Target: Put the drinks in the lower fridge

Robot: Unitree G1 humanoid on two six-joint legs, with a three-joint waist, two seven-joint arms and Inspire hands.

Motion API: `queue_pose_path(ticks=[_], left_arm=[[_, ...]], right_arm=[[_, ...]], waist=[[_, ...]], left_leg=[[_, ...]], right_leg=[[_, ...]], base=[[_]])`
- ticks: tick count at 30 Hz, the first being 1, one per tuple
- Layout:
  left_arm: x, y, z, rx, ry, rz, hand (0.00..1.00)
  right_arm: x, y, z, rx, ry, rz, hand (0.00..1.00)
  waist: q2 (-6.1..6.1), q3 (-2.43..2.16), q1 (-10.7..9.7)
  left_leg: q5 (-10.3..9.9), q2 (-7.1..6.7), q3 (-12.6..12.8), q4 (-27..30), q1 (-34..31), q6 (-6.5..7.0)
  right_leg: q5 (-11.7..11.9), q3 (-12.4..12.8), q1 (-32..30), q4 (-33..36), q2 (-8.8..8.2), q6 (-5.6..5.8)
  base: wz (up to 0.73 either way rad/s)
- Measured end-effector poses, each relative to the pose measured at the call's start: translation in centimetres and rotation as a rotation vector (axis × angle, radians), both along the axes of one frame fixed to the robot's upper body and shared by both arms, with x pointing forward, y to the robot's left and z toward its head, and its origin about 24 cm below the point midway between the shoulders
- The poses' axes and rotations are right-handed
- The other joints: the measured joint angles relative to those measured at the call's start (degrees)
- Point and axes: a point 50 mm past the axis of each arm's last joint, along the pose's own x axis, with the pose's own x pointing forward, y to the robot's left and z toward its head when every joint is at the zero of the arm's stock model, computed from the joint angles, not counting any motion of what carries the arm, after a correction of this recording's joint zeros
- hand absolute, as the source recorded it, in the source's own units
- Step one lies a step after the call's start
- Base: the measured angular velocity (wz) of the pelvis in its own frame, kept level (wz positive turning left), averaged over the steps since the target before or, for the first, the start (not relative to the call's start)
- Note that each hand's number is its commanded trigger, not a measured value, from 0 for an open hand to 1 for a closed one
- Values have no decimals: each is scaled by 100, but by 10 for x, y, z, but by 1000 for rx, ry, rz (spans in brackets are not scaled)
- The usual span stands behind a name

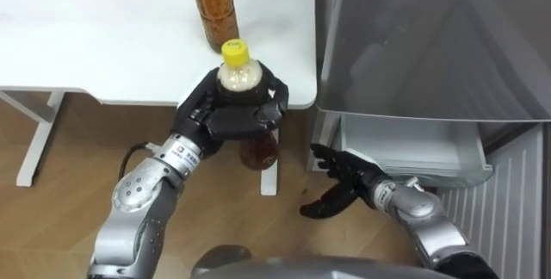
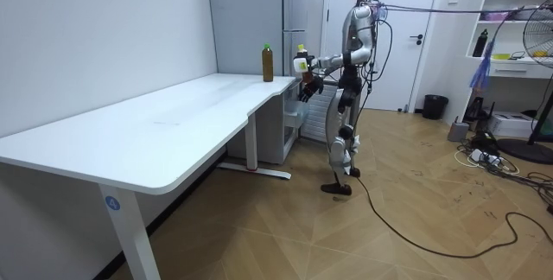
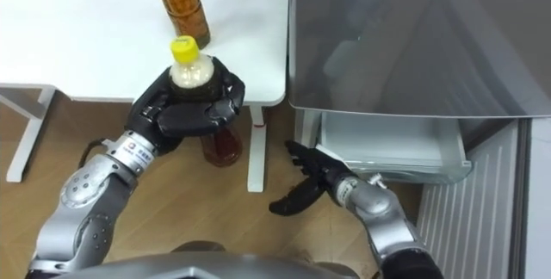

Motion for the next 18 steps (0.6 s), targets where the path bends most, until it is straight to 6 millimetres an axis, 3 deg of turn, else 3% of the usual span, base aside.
queue_pose_path(ticks=[6, 12, 18], left_arm=[[-3, -7, -7, -4, 30, -57, 100], [-10, -11, -24, 0, 112, -84, 100], [-12, -15, -26, 6, 126, -107, 100]], right_arm=[[-3, 13, 5, 119, 33, 77, 0], [-6, 18, 11, 191, 41, 125, 0], [-9, 21, 13, 247, 69, 179, 0]], waist=[[-37, -14, -73], [-91, 21, -76], [-82, 27, -53]], left_leg=[[6, -27, -2, -8, 6, 8], [6, -26, 2, -23, -8, 9], [3, -15, 22, -4, -11, 12]], right_leg=[[1, 11, -38, 34, -22, 0], [1, 14, -86, 68, -29, 1], [2, 30, -89, 83, -28, 0]], base=[[1], [0], [0]])
